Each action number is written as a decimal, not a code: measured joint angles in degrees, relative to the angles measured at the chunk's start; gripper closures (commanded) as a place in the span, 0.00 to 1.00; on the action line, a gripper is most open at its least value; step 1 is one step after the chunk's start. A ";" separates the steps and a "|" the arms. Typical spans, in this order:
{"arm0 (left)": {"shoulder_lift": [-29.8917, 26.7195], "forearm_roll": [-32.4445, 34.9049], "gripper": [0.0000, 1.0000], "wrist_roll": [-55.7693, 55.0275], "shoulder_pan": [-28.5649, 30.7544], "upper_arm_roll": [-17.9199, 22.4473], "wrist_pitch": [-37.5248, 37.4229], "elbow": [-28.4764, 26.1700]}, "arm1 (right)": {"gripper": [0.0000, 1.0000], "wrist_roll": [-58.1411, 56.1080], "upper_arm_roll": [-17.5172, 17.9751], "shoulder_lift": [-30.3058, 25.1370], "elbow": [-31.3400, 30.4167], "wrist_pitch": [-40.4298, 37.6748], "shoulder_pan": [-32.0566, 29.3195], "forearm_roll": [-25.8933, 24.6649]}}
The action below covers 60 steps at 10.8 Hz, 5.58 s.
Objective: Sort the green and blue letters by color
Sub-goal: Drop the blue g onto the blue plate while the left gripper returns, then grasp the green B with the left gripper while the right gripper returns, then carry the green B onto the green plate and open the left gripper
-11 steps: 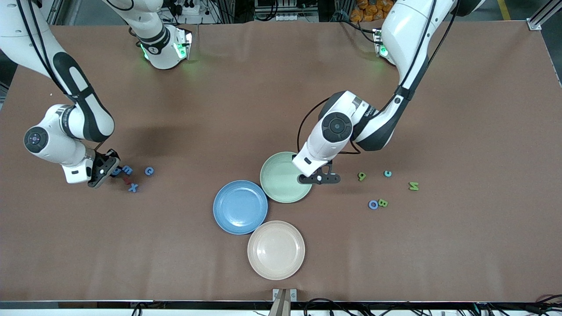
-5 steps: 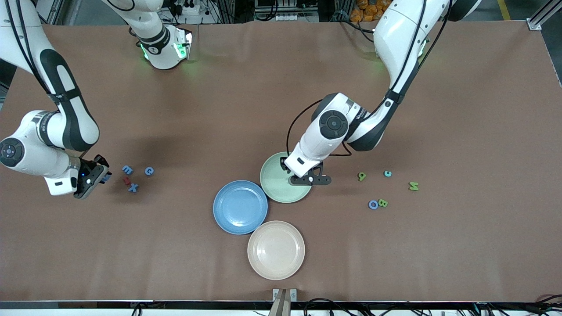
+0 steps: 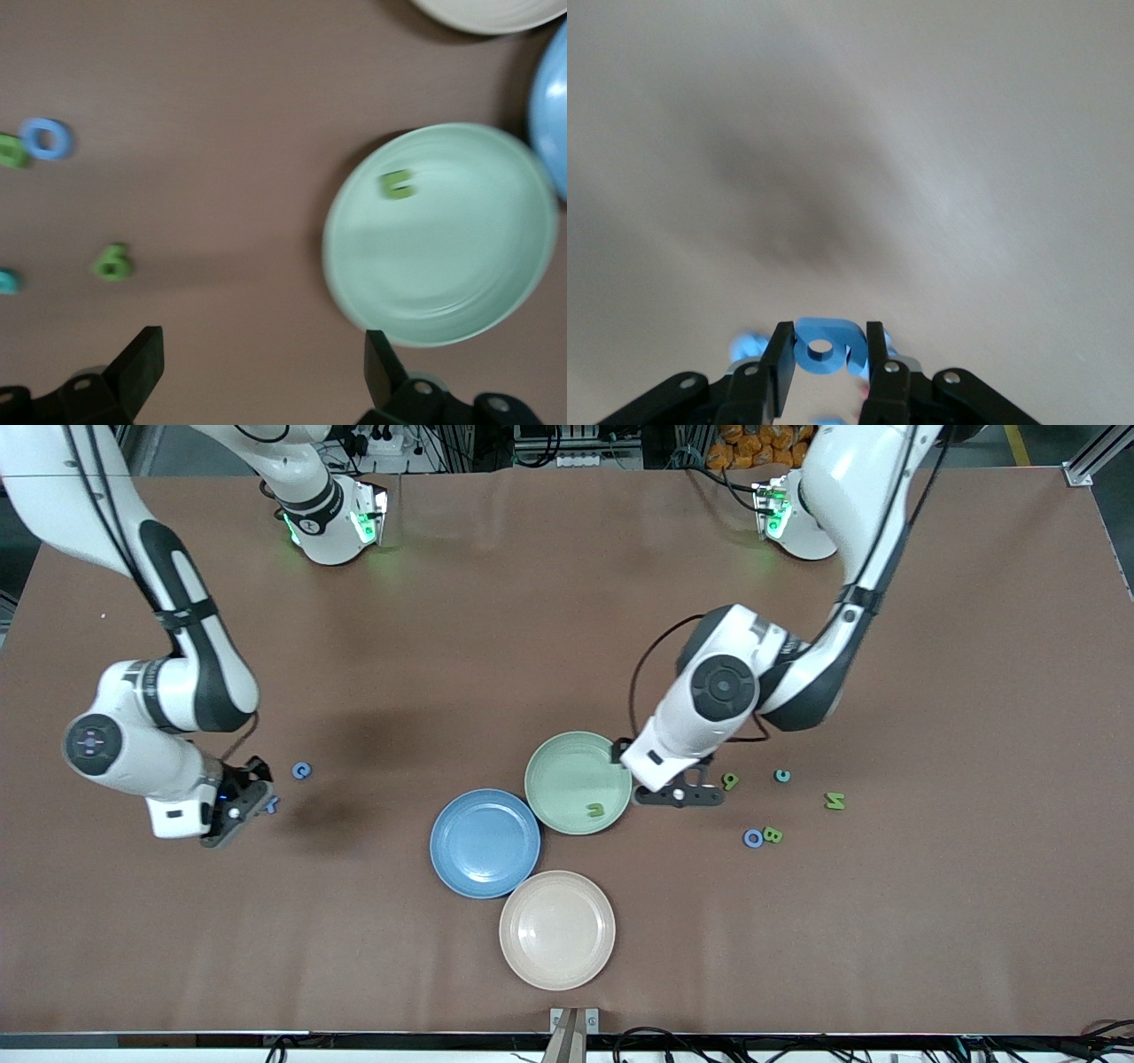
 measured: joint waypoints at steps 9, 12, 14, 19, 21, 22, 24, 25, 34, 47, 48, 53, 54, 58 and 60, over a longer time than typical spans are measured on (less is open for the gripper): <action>-0.56 0.93 0.00 52.84 19.71 0.20 7.44 -7.94 | 1.00 38.06 0.14 10.43 13.65 0.33 19.65 9.85; 2.78 2.79 0.07 52.95 19.09 -0.10 12.82 -7.97 | 1.00 41.41 0.14 15.24 20.48 0.36 20.38 10.23; 4.82 4.82 0.11 52.95 18.67 -0.14 15.81 -7.94 | 0.01 42.83 0.18 16.69 21.98 1.60 22.10 12.52; 7.38 12.25 0.17 46.66 17.64 -0.19 17.63 -7.55 | 0.00 43.73 -0.75 17.35 23.36 1.33 21.44 13.82; 7.78 12.74 0.19 45.27 17.45 -0.18 17.63 -7.43 | 0.00 43.24 -1.51 17.22 23.98 -5.35 18.80 12.83; 8.17 12.74 0.21 45.11 17.46 -0.15 17.92 -7.42 | 0.00 42.36 -2.13 16.68 24.37 -9.47 17.42 10.04; 9.16 12.74 0.22 44.67 17.58 -0.10 19.14 -7.40 | 0.00 39.83 -2.48 14.39 23.84 -14.80 14.52 6.29; 9.67 12.74 0.23 44.12 17.61 -0.10 19.60 -7.40 | 0.00 37.23 -2.68 12.43 21.54 -14.93 13.11 5.83; 10.64 12.74 0.26 43.84 17.59 -0.10 20.40 -7.32 | 0.00 8.16 -3.02 1.53 -5.64 -0.56 1.58 5.39; 9.45 12.74 1.00 42.77 17.40 -0.71 20.22 -5.10 | 0.00 -9.02 -2.74 -3.15 -17.00 9.95 -6.28 -0.07; 8.06 12.74 1.00 42.31 17.38 -1.35 19.01 -4.85 | 0.00 -9.02 -2.68 -2.67 -17.19 11.23 -6.27 -0.08; 3.50 8.81 1.00 24.29 15.99 -9.76 15.11 -4.88 | 0.00 -9.03 -2.71 -0.70 -17.29 13.40 -6.35 -0.09; 3.55 8.77 1.00 18.23 13.78 -10.45 15.11 -4.90 | 0.00 -9.03 -2.75 -0.42 -17.29 13.69 -6.40 -0.09; 5.63 8.64 0.97 -3.63 0.86 -8.67 15.23 -3.99 | 0.29 -9.03 -2.78 -0.16 -17.28 13.90 -6.56 -0.09; 7.55 8.64 0.01 -10.82 -5.32 -5.25 15.38 -2.21 | 1.00 -9.27 -2.80 -0.17 -17.23 14.08 -6.60 -0.09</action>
